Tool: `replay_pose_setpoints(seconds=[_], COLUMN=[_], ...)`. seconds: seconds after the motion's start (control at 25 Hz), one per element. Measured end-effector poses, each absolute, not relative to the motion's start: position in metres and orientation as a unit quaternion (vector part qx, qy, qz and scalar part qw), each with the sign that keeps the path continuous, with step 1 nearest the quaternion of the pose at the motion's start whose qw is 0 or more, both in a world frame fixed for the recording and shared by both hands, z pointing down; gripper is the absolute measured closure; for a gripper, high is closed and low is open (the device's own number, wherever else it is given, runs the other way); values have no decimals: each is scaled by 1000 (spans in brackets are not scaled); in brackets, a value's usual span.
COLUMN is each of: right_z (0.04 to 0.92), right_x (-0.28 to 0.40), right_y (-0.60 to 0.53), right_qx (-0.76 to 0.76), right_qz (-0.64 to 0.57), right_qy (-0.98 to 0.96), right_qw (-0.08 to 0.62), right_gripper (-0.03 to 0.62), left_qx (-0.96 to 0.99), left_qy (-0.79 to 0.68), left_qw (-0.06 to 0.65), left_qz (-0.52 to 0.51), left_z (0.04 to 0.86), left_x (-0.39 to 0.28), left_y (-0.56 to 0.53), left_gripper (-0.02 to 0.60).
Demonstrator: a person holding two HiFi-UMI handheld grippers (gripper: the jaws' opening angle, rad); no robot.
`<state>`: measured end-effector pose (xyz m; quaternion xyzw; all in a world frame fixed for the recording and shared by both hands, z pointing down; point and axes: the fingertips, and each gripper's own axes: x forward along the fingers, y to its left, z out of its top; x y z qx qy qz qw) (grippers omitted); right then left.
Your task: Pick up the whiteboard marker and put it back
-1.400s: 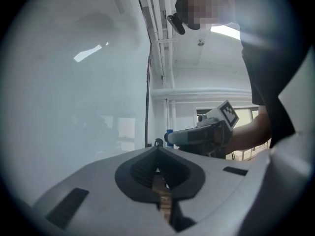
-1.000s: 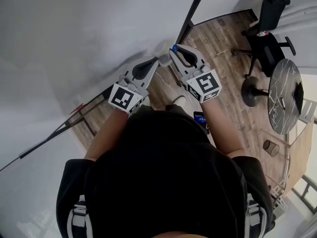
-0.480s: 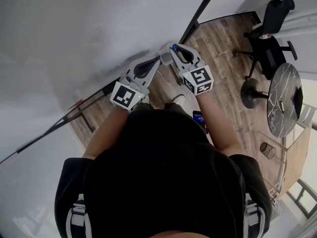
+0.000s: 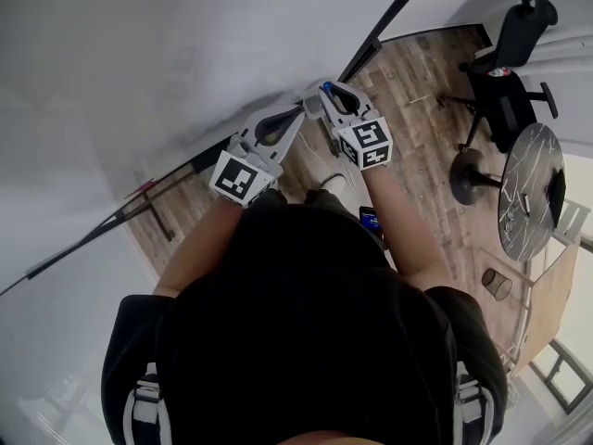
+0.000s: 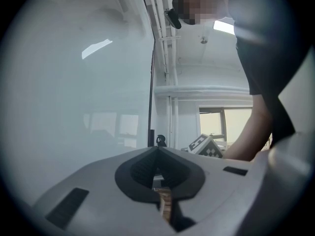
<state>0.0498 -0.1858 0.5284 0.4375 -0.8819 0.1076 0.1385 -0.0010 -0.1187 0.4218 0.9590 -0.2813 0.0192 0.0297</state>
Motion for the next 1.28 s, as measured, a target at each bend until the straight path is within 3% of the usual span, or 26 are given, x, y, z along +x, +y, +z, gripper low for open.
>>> replay_pose_setpoints(seconds=[0.6,1.28], right_z=[591,593], right_x=[57,67], right_y=[-189,-199], right_qx=[436,453], right_qz=[150,160], right_qy=[-864,-850], right_qw=[204,217], right_gripper=[526,503], left_qx=[961,959], left_qy=[-274,-279], left_qw=[38,39], left_qz=[24,28], left_z=[425,422], left_x=[1,-2], left_y=[-114,-112], left_gripper=[578,578])
